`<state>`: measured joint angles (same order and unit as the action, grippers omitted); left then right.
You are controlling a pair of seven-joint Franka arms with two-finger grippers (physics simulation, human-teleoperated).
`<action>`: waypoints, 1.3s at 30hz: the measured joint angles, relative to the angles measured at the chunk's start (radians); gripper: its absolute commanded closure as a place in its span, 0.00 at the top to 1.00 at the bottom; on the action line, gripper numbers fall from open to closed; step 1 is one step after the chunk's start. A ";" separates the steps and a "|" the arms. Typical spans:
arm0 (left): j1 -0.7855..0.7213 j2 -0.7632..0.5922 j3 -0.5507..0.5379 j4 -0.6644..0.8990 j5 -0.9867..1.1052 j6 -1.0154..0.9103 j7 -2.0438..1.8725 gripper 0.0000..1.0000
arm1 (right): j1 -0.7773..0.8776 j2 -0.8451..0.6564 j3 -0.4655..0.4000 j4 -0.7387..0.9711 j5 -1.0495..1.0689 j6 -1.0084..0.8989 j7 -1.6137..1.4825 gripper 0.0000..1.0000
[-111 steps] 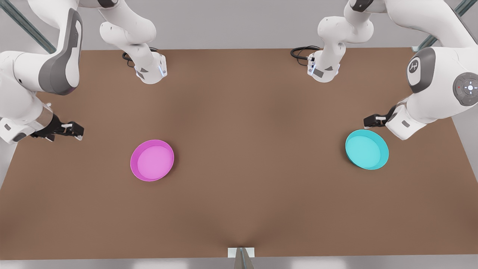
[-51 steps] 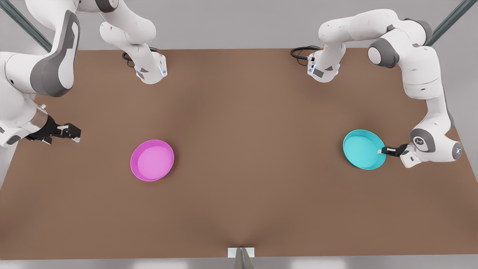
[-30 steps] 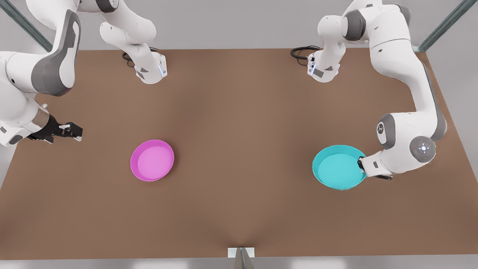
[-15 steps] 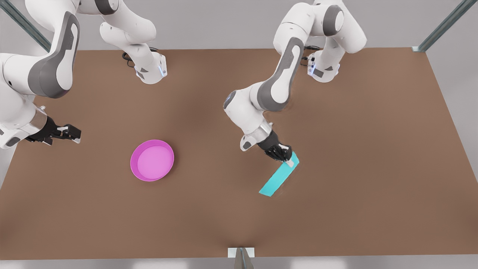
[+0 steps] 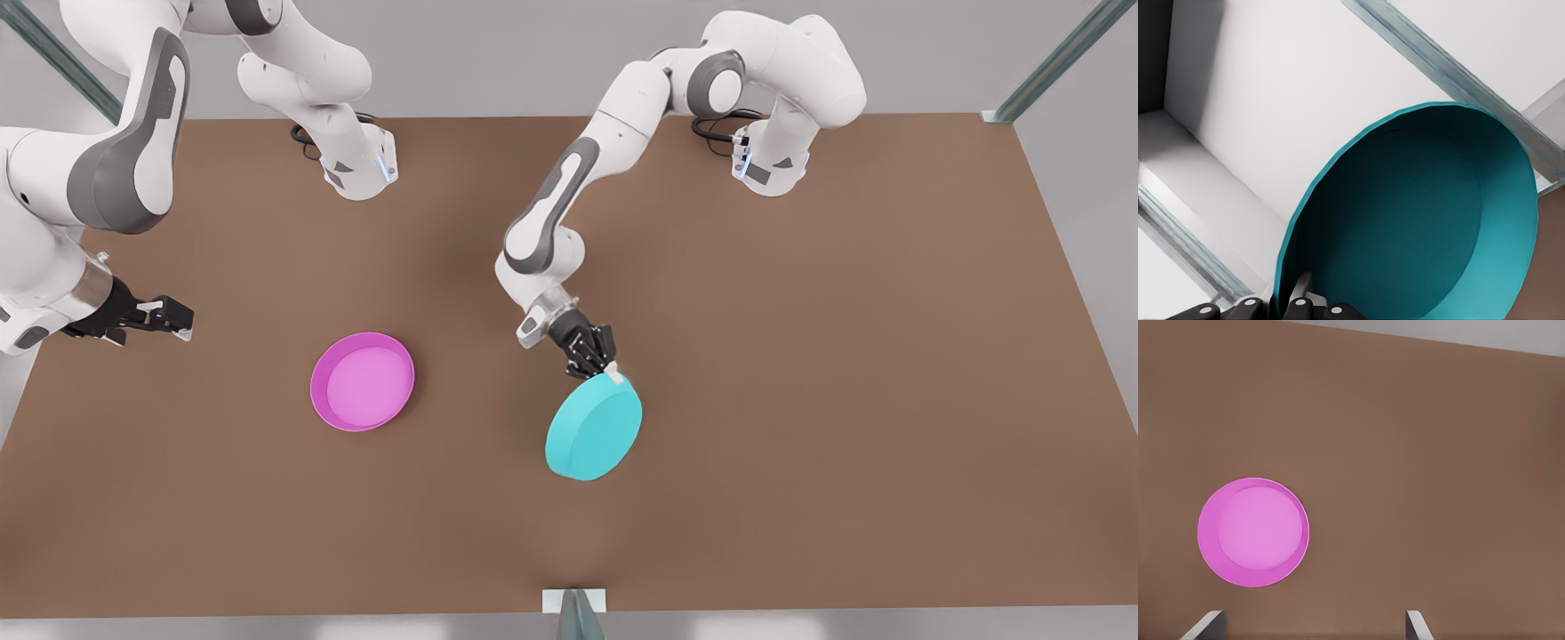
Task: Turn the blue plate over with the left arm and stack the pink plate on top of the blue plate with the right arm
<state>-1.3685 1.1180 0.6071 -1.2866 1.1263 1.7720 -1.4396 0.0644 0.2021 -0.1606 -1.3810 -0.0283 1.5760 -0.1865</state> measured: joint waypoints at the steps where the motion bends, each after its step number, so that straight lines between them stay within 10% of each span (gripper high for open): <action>1: 0.000 0.019 -0.013 -0.001 0.021 -0.005 -0.067 0.21 | 0.000 0.000 0.000 0.000 0.000 0.000 0.000 1.00; 24: 0.016 0.105 -0.133 -0.033 0.125 -0.112 -0.776 0.21 | 0.001 0.000 0.000 0.000 0.000 -0.008 -0.003 1.00; 27: 0.022 0.109 -0.154 -0.033 0.124 -0.120 -0.801 0.70 | 0.001 0.002 0.000 0.000 0.000 -0.008 -0.003 1.00; 34: 0.021 0.107 -0.231 0.034 0.069 -0.128 -0.845 0.76 | 0.002 0.005 0.001 0.000 0.000 -0.009 -0.003 1.00; 36: 0.017 0.084 -0.296 0.127 -0.005 -0.129 -0.854 0.98 | 0.001 0.005 0.000 0.000 0.000 -0.009 -0.003 1.00; 39: 0.013 -0.075 -0.403 0.279 -0.235 -0.142 -0.865 1.00 | 0.000 0.005 0.000 0.001 0.000 -0.012 -0.003 1.00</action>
<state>-1.3559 1.0435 0.2040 -1.0080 0.8915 1.6303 -2.3046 0.0643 0.2067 -0.1605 -1.3803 -0.0284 1.5644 -0.1895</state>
